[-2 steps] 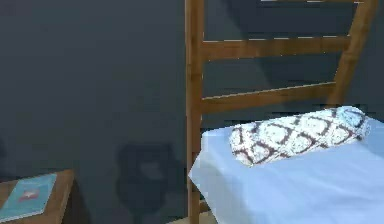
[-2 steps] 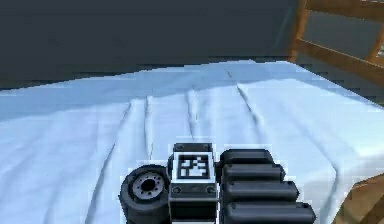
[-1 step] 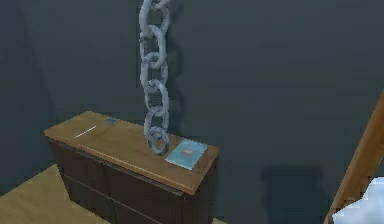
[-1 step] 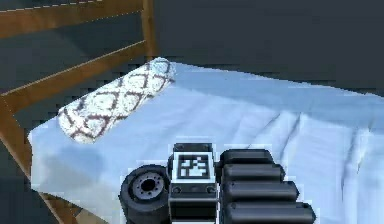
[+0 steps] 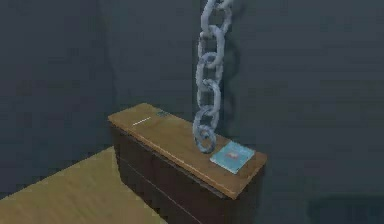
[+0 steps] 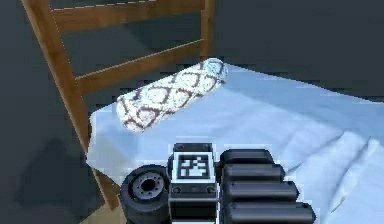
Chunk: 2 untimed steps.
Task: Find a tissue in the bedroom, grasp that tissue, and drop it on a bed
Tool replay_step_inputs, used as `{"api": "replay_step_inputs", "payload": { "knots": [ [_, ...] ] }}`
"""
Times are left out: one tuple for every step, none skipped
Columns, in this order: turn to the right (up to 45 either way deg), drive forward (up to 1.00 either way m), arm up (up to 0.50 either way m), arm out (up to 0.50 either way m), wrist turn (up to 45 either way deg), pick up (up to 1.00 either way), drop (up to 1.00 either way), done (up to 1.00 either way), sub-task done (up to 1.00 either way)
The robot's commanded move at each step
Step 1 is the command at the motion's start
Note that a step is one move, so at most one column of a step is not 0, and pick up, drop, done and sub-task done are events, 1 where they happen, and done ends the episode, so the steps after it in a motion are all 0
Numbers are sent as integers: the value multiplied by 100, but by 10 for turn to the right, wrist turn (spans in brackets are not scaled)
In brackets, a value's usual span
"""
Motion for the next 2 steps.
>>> {"api": "replay_step_inputs", "payload": {
  "knots": [
    [450, 0, 0, 0, 0, 0, 0, 0, 0],
    [390, 0, 0, 0, 0, 0, 0, 0, 0]
  ]
}}
